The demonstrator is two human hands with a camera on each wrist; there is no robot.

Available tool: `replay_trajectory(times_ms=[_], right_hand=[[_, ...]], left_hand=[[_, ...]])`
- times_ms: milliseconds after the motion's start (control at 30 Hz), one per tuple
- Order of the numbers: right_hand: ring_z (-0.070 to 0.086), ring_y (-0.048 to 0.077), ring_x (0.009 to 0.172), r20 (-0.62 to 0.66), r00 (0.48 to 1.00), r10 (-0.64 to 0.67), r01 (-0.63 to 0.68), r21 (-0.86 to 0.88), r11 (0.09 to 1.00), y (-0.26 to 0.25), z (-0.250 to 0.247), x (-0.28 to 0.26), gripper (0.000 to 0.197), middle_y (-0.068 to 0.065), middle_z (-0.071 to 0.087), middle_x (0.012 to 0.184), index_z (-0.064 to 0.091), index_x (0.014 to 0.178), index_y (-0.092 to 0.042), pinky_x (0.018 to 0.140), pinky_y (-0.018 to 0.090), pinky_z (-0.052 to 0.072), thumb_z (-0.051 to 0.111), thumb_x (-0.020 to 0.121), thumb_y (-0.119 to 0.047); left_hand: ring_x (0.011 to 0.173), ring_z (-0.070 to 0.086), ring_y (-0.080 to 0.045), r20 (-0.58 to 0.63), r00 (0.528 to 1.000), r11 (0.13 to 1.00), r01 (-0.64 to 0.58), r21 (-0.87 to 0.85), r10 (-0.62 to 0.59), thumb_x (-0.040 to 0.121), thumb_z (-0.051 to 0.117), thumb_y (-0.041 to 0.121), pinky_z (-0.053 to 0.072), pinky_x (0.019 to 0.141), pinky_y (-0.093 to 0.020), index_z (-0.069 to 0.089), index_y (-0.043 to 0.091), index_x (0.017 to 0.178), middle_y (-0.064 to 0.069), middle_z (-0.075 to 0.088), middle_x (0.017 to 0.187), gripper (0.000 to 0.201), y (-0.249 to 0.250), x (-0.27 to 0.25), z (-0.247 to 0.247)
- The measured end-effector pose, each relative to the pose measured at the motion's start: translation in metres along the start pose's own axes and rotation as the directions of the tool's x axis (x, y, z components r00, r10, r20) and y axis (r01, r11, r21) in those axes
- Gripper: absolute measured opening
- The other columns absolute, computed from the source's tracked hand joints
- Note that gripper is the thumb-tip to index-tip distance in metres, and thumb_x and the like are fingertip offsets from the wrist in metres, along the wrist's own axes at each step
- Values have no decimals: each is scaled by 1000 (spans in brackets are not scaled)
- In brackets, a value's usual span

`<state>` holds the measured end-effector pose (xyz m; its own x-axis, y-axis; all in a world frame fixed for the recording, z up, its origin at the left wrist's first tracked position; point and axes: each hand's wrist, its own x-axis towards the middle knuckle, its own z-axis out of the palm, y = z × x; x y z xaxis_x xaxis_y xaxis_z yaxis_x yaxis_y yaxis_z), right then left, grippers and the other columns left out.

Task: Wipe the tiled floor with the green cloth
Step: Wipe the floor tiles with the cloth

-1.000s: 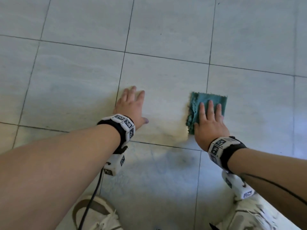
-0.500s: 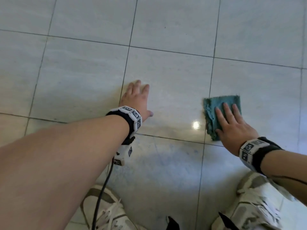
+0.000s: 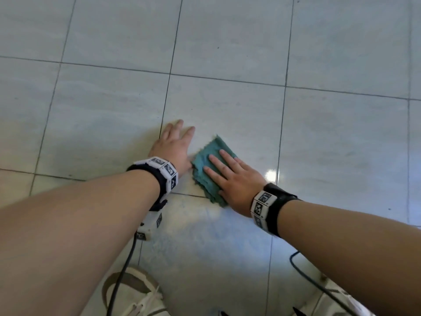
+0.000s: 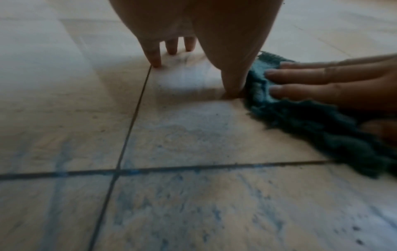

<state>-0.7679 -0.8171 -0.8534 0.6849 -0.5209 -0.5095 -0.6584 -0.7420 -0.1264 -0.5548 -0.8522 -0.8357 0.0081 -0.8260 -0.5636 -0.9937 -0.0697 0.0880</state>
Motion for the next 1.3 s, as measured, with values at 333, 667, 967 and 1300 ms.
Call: replay_trajectory(times_ms=[333,667,967,1300], right_hand=[[-10,32,153,396,901,-179,267,-180,947,40,-55,-51,71,7,-3,167,5,160,-27,122,45,2,45,103,-38],[11,30,153,381,921,-77,90,-18,996,-2,-258,-133,73,11,32,159,20,156,-19,121,40,14,57,96,-36],[12,32,152,446,888,-111,133,-19,991,-13,-382,-205,77,13,32,159,15,158,-20,122,44,16,58,95,-28],[10,34,152,512,826,-236,394,-226,891,-46,-445,-190,87,19,28,160,10,158,-14,121,43,17,65,92,-28]], left_hand=[[151,3,-30,260,964,998,58,-28,-48,85,65,59,19,120,-44,-4,26,157,-6,-2,165,105,64,-63,-27],[150,8,-29,319,944,979,140,-147,-87,97,48,52,26,115,-43,4,29,158,-7,10,163,78,121,-193,-201],[150,6,-27,358,918,947,253,-196,-171,99,48,49,28,114,-43,2,30,158,-6,9,164,77,142,-281,-322],[149,9,-29,394,863,804,464,-371,-316,101,44,48,28,113,-44,3,28,157,-8,10,163,72,118,-340,-346]])
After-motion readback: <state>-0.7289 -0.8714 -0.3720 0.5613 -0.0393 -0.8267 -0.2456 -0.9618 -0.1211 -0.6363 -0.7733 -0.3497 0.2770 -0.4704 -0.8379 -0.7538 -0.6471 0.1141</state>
